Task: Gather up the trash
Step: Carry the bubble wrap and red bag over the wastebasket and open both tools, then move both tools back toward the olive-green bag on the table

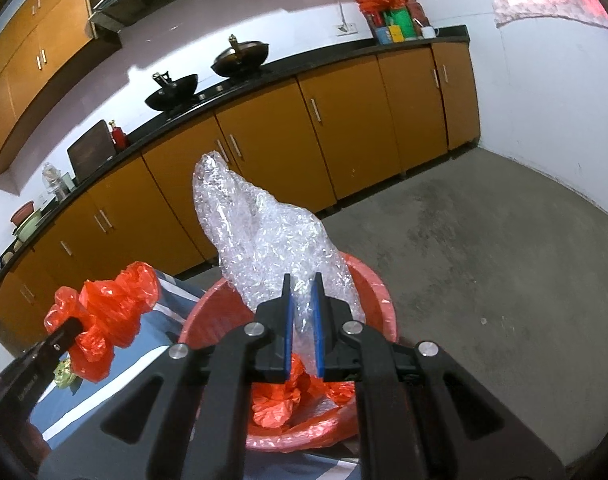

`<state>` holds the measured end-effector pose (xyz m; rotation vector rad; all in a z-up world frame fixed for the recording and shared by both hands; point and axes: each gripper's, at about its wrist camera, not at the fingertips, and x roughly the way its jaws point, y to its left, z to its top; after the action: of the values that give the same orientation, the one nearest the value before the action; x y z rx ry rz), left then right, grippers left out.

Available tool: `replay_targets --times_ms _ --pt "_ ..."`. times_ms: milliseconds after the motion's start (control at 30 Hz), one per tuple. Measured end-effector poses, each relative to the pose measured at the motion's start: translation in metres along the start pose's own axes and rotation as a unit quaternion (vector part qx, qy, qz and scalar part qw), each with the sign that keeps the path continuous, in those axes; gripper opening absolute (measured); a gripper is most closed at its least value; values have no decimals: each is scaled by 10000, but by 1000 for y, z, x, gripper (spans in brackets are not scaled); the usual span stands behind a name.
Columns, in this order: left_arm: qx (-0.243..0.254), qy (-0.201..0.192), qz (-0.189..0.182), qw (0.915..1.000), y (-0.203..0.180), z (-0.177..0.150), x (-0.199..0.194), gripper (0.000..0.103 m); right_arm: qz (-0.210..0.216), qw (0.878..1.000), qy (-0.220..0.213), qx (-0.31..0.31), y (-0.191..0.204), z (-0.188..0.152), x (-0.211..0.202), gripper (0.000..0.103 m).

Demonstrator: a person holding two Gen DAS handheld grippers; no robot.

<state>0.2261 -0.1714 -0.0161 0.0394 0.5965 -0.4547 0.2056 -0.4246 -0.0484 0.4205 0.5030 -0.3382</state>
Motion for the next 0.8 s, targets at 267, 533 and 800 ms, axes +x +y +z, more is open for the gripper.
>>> replay_targets --times_ms 267,533,800 --pt "19 190 -260 9995 -20 0 26 10 33 9999 43 98 -4 5 15 10" --pt "-31 416 -183 9990 -16 -16 40 52 158 9995 277 44 -13 -4 31 44" --pt "-249 392 236 9986 25 -24 30 53 103 9995 275 117 -18 -7 30 44"
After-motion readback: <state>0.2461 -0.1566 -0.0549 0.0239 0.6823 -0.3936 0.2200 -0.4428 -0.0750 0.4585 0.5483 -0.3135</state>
